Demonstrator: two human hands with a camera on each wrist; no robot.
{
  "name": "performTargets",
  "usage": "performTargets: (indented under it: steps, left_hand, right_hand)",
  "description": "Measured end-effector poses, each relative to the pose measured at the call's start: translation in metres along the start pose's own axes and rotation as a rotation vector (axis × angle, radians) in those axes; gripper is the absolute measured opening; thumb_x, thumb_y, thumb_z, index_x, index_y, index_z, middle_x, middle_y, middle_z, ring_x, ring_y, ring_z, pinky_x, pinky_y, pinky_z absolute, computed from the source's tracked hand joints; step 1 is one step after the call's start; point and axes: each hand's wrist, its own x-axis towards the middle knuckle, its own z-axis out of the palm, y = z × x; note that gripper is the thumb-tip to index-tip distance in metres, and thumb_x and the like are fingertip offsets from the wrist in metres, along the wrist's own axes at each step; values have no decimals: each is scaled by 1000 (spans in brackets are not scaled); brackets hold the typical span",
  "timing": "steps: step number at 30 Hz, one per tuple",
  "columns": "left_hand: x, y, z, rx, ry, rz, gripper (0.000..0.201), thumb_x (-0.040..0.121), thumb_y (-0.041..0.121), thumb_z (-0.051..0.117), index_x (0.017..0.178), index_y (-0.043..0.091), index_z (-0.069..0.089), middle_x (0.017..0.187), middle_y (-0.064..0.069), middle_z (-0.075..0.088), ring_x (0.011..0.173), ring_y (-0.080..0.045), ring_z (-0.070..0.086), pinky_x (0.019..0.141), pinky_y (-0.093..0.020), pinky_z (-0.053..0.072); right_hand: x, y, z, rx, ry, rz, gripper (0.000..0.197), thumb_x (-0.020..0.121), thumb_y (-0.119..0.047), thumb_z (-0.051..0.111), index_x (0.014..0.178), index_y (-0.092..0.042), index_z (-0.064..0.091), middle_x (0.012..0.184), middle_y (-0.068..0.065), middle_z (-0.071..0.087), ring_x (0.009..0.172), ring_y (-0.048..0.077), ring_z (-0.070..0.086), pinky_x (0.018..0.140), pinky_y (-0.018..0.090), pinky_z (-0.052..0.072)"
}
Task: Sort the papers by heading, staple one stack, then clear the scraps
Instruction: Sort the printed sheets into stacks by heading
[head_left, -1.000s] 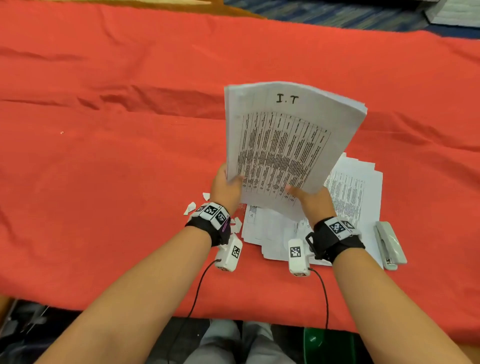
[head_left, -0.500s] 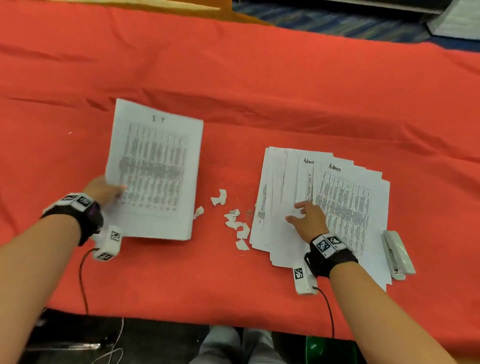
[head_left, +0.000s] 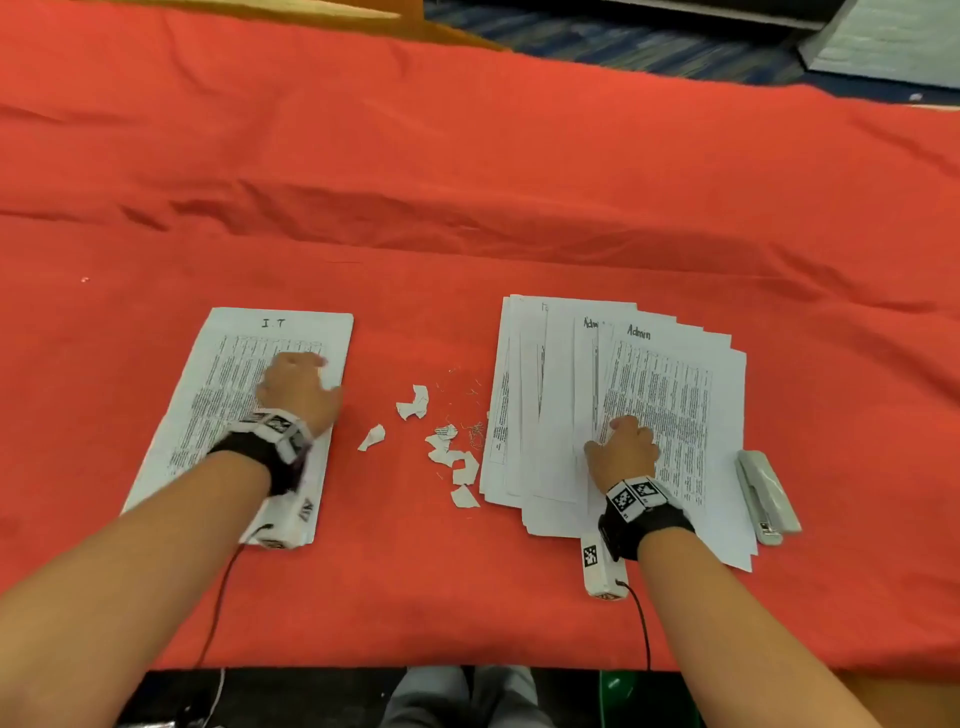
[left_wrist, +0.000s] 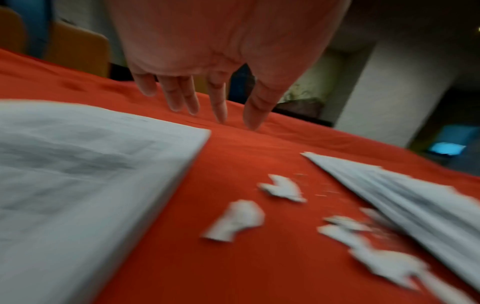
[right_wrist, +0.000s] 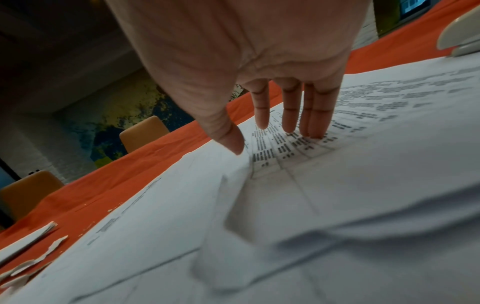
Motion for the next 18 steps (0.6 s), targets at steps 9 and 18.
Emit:
performTargets:
  steps: [9,18]
  left_hand:
    - [-102,148,95,-192,-398,370,23,88,29,55,111,25,61,133,-5,47,127,-25,41,108,-39,30]
    - [-127,187,132,-358,-558,314,24,92,15,53,115,12,58,126,-7,57,115,-21,54,94,-27,43]
  right_hand:
    - [2,14,-14,-160,-47,-114,33,88,-22,56,111,1,55,124,19,45,108,31,53,85,36,49]
    - [-1,24,-13,-218,-124,-145,54,84,-43,60,119,-4,50,138,16,31,121,29,44,87,38,48]
